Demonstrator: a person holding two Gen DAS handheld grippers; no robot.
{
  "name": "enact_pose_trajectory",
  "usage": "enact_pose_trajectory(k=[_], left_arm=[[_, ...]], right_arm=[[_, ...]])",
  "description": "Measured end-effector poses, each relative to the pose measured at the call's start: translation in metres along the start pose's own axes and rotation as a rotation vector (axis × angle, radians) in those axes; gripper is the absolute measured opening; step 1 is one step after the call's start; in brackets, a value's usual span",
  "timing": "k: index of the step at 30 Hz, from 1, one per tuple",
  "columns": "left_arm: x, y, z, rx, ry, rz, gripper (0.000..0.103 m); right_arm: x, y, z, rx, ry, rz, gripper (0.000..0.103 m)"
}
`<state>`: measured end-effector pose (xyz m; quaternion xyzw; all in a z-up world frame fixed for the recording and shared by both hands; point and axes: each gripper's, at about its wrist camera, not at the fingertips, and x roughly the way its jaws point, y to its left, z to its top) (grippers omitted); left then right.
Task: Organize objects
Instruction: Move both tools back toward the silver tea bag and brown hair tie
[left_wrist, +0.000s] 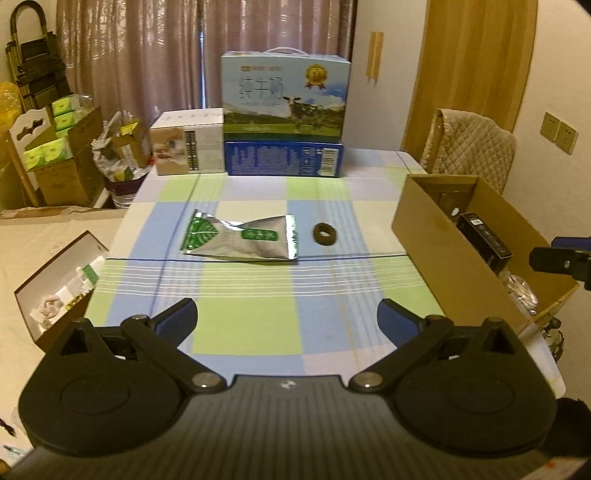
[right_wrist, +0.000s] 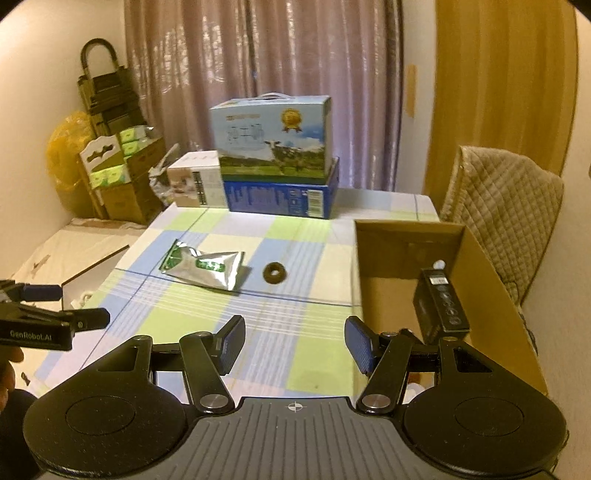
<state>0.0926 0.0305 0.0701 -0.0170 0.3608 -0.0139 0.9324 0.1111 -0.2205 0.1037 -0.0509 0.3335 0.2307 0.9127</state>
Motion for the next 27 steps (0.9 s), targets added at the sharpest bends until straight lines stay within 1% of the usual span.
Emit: enact_pose_trajectory(k=[4,9,12,18,23,27], left_arm=[[-0.004,0.017,0.001,-0.005,-0.008,0.020,0.102],[0.002,0.039,0.004,-0.009,-0.006,0.047,0.102],[0.012,0.051,0.006,-0.004,0.001,0.072,0.102],[0.042,0.070,0.012,0.018,0.015,0.082,0.102],[0.075,0.079,0.019,0.085,0.021,0.061,0.102],[0.102,0.082,0.023,0.161,0.018,0.006,0.102]], right_arm=[[0.008,0.014,0.002,-0.018,0.006,0.015,0.057],[0.027,0.027,0.003,-0.030,0.017,0.045,0.057],[0.042,0.030,0.002,-0.026,0.024,0.062,0.057],[0.084,0.032,0.004,-0.010,0.038,0.085,0.057],[0.125,0.030,0.008,0.001,0.061,0.099,0.057],[0.158,0.029,0.009,0.004,0.075,0.111,0.057]])
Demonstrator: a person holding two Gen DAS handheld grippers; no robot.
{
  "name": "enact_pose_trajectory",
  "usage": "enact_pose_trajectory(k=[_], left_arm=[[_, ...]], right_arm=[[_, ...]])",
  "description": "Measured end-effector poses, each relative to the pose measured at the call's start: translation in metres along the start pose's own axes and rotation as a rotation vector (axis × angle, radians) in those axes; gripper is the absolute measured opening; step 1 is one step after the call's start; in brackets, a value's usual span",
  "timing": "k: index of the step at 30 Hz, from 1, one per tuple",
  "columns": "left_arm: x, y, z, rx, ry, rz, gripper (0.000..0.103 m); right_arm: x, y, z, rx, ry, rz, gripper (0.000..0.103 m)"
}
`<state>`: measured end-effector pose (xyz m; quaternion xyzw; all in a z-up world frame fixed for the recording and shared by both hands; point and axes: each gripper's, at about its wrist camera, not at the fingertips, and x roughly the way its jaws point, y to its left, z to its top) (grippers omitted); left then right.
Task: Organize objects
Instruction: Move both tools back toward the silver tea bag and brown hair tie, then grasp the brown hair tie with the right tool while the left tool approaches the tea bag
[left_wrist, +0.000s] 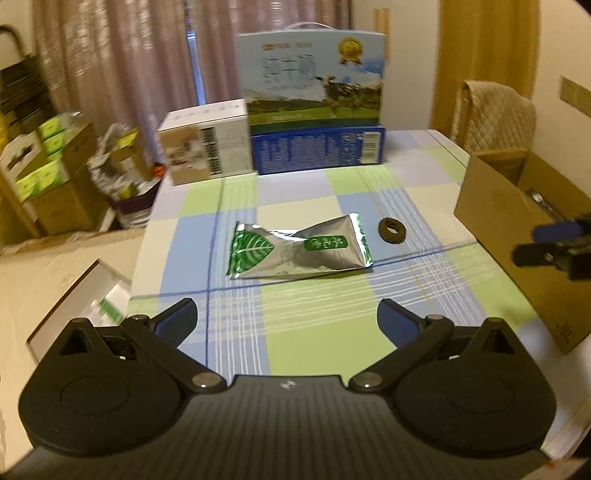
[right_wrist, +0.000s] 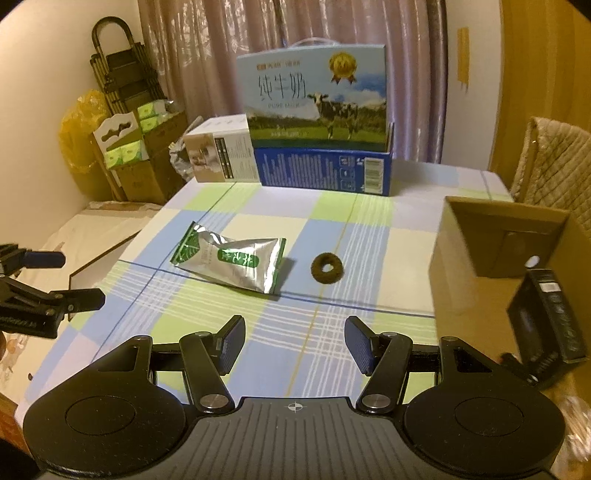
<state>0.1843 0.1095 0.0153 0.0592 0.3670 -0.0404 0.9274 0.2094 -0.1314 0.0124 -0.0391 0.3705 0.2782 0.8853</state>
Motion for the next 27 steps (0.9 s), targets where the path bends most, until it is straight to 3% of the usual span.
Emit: enact_pose_trajectory(k=[9,20,27], left_arm=[[0.068,0.011,0.011,0.272,0.015,-0.073,0.102],[0.131,0.020,0.042,0.434,0.008,-0.206,0.102],[0.169,0.010,0.053,0.602,0.035,-0.266,0.102]], right_arm=[[0.071,-0.011,0.014,-0.083,0.057,0.035,0.057],[0.150,-0.039,0.044,-0.128,0.113,0.025,0.057],[0.192,-0.047,0.059,-0.231,0.170,0.048,0.057]])
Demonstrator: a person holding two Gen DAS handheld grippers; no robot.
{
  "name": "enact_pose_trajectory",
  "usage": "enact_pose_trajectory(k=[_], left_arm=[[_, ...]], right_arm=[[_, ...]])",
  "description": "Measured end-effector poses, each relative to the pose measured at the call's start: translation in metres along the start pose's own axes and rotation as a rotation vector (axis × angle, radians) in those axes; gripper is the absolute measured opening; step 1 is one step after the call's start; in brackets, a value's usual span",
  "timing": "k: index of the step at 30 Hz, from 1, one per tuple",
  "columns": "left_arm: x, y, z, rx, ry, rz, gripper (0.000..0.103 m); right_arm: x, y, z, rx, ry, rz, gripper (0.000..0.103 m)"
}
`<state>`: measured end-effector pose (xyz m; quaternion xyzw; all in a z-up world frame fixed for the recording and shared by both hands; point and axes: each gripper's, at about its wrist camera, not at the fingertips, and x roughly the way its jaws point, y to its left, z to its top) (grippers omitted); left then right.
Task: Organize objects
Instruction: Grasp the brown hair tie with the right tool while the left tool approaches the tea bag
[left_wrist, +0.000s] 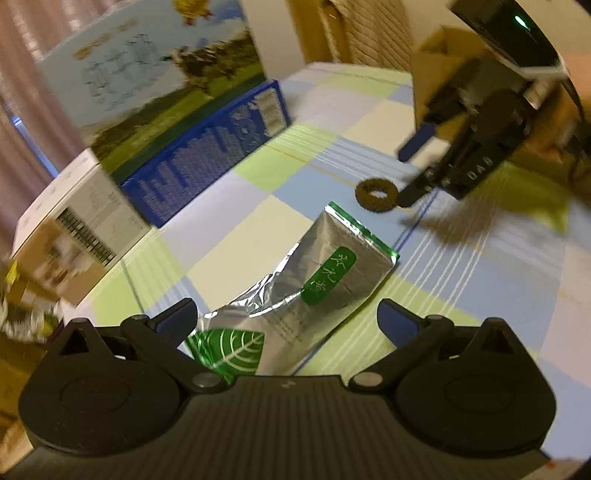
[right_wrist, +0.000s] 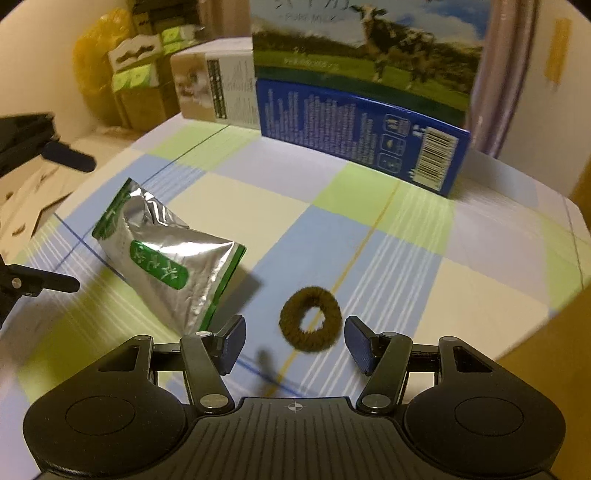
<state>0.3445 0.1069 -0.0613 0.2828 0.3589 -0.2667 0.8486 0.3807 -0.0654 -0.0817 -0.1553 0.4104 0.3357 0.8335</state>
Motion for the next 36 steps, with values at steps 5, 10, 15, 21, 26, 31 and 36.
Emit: enact_pose_trajectory(k=[5,10,15,21,26,31,36], left_arm=[[0.021,0.003,0.006,0.117,0.037,-0.059,0.102],[0.042,0.010,0.010,0.183,0.070,-0.101,0.102],[0.061,0.019,0.012,0.229,0.113,-0.155,0.102],[0.078,0.028,0.020,0.220,0.157,-0.243,0.101],[0.090,0.031,0.023,0.239,0.215,-0.305,0.101],[0.100,0.031,0.021,0.255,0.270,-0.351,0.099],[0.106,0.025,0.019,0.273,0.305,-0.361,0.092]], right_arm=[[0.024,-0.004,0.011,-0.082,0.065,0.011,0.057],[0.039,-0.003,0.018,-0.212,0.126,-0.011,0.057],[0.048,-0.005,0.026,-0.291,0.183,0.033,0.057],[0.056,-0.006,0.032,-0.331,0.223,0.090,0.056],[0.059,-0.007,0.037,-0.313,0.245,0.145,0.040],[0.056,-0.008,0.035,-0.282,0.243,0.153,0.030],[0.053,-0.004,0.031,-0.263,0.240,0.141,0.019]])
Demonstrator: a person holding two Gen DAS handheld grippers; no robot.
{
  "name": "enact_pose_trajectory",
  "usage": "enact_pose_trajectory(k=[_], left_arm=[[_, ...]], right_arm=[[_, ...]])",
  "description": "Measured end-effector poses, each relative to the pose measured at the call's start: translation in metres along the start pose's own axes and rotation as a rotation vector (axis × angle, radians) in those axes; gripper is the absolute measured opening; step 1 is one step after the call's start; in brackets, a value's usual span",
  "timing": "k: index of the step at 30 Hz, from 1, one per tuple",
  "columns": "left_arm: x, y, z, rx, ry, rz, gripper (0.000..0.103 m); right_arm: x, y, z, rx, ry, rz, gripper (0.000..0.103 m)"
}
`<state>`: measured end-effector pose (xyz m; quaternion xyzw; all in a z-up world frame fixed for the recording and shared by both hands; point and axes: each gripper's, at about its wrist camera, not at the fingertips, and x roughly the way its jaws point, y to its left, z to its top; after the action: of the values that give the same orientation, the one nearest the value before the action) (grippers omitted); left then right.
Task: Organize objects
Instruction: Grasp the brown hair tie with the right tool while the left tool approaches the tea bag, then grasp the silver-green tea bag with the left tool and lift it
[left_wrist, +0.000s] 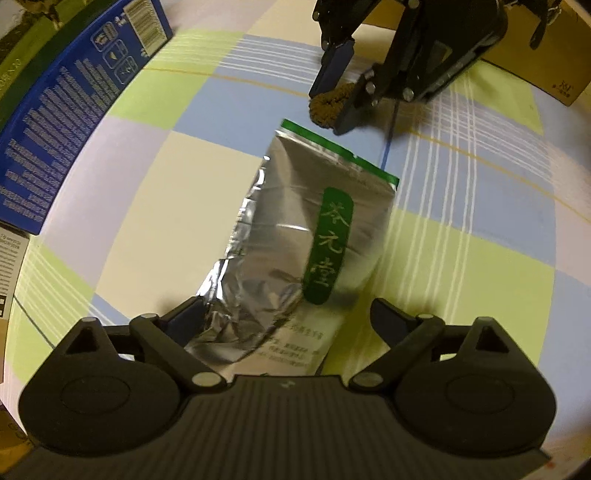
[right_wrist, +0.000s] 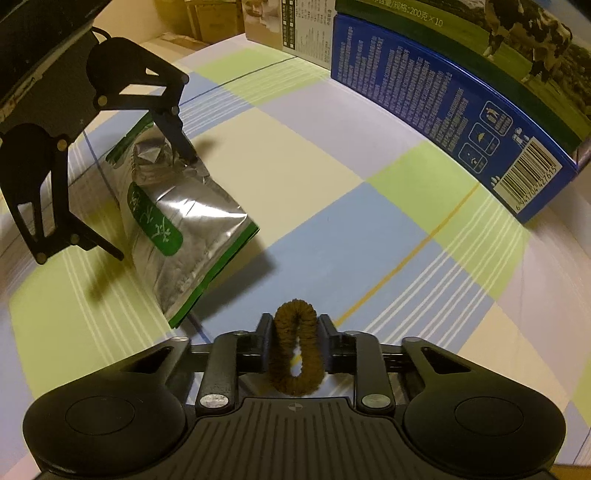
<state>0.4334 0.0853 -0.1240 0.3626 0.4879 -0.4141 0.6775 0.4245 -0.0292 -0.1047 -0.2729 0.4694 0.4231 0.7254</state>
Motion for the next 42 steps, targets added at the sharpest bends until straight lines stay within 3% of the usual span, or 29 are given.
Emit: enact_pose_trajectory(k=[4,8,12,17,22,25,30,31,37,42], left_arm=[[0.002,-0.006,0.001,0.002,0.026,0.041,0.087],[-0.005,-0.014,0.004,-0.034,0.048,0.067,0.063],[-0.008,-0.032,0.005,-0.041,0.089,0.088,0.049],[-0.018,-0.061,0.002,-0.155,0.115,0.053,0.045],[-0.032,-0.094,-0.008,-0.330,0.085,-0.018,0.045],[-0.043,-0.110,-0.014,-0.375,0.034,-0.048,0.049],[-0.058,-0.115,-0.023,-0.462,-0.052,0.011,0.079],[-0.059,-0.113,-0.025,-0.476,-0.055,0.028,0.081],[-0.040,-0.090,-0.025,-0.584,-0.043,0.012,0.084],[-0.026,-0.085,-0.020,-0.607,-0.040,-0.016,0.085]], right_arm=[[-0.001,0.003,-0.003,0.037,-0.003,-0.016,0.016],[-0.002,0.006,-0.007,0.079,-0.002,-0.031,0.015],[-0.007,0.014,-0.015,0.119,0.007,-0.041,0.015],[-0.017,0.031,-0.037,0.213,0.017,-0.002,0.015],[-0.035,0.060,-0.071,0.277,0.024,0.023,0.014],[-0.050,0.074,-0.095,0.343,-0.001,0.037,0.014],[-0.073,0.090,-0.124,0.470,-0.084,0.017,0.014],[-0.074,0.094,-0.127,0.476,-0.098,0.003,0.014],[-0.073,0.101,-0.131,0.466,-0.131,-0.064,0.015],[-0.071,0.099,-0.134,0.464,-0.155,-0.079,0.014]])
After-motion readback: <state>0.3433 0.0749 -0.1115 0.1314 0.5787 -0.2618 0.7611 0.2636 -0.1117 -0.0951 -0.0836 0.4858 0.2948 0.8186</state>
